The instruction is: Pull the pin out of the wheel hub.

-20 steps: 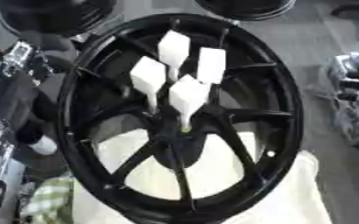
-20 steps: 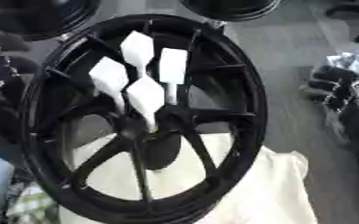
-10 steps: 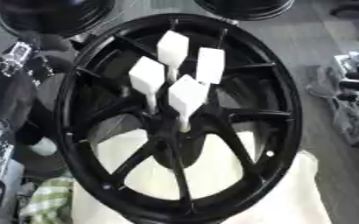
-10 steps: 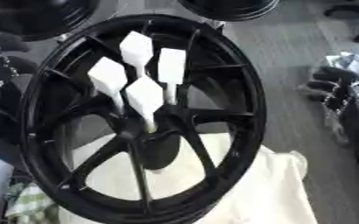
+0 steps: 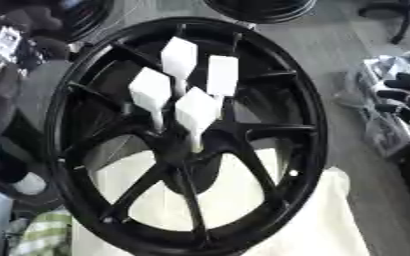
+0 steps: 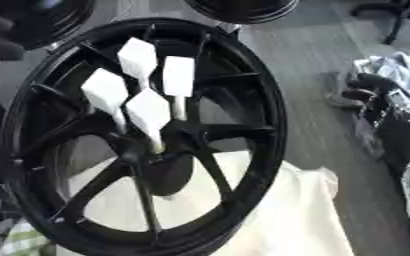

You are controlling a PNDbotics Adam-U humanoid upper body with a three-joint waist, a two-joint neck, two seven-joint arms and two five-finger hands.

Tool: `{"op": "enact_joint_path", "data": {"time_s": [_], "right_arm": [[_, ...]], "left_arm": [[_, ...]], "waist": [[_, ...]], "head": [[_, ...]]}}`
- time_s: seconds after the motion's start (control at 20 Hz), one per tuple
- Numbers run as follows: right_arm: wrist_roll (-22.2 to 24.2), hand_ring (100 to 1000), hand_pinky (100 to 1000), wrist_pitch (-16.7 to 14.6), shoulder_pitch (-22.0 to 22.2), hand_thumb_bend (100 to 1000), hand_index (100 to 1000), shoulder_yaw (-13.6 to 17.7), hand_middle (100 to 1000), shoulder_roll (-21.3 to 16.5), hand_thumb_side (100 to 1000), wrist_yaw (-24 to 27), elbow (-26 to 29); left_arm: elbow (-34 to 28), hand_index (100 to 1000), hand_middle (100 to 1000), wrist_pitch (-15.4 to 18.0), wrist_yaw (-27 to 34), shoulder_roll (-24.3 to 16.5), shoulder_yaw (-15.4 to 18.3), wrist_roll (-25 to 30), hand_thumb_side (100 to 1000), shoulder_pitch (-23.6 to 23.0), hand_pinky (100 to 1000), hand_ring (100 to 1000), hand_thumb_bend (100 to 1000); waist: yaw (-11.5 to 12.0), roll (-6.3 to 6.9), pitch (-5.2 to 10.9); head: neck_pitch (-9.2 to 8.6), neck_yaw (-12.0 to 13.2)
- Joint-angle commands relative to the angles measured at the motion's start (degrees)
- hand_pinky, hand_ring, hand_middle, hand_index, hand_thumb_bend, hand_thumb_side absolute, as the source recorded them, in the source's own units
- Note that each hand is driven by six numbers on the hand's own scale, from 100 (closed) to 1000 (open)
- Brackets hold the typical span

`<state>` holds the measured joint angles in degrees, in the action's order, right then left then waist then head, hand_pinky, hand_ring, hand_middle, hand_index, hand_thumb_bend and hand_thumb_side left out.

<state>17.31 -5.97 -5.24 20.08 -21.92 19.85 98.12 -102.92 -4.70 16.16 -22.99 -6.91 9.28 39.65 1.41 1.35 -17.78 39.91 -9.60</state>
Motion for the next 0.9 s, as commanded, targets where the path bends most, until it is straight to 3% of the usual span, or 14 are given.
{"op": "enact_joint_path", "data": {"time_s": [0.05,0.25,0.45,0.55,0.7,0.9], "right_arm": [[-0.20,792,719,-0.16,0.05,100,821,0.54,760,-1.41,764,-0.54,1.10],[-0.27,793,719,-0.19,0.43,100,821,0.56,760,-1.68,765,-0.76,1.10],[-0.30,792,719,-0.26,1.00,100,820,0.49,760,-2.08,764,-1.12,1.14],[-0.32,791,719,-0.36,1.20,100,820,0.33,760,-2.29,757,-1.17,1.51],[-0.33,790,718,-0.30,1.41,100,820,0.16,759,-2.47,755,-1.08,2.06],[-0.50,790,718,-0.19,1.70,100,818,-0.02,759,-2.57,753,-1.00,2.89]], "left_arm": [[-1.90,796,726,2.33,1.34,-5.46,-0.99,2.21,568,5.30,755,652,100],[-2.18,806,734,4.51,1.55,-10.18,-3.46,8.11,549,13.20,767,669,100],[-0.91,821,742,8.57,-2.33,-13.99,-6.42,17.17,343,22.12,790,702,100],[0.10,829,746,12.12,-4.43,-15.17,-8.16,20.92,285,26.40,800,719,100],[2.44,840,756,16.80,-7.23,-15.46,-11.45,27.10,247,31.65,811,740,100],[8.06,836,752,19.51,-8.19,-13.97,-15.89,34.31,245,36.85,809,740,100]], "waist": [[-0.07,0.06,1.42],[-0.01,0.45,1.75],[0.23,0.94,2.25],[0.36,1.24,2.47],[0.45,1.48,2.68],[0.63,1.70,2.91]], "head": [[-0.07,-0.69],[0.11,-0.94],[0.30,-1.14],[0.23,-1.55],[0.23,-1.80],[0.40,-2.03]]}}
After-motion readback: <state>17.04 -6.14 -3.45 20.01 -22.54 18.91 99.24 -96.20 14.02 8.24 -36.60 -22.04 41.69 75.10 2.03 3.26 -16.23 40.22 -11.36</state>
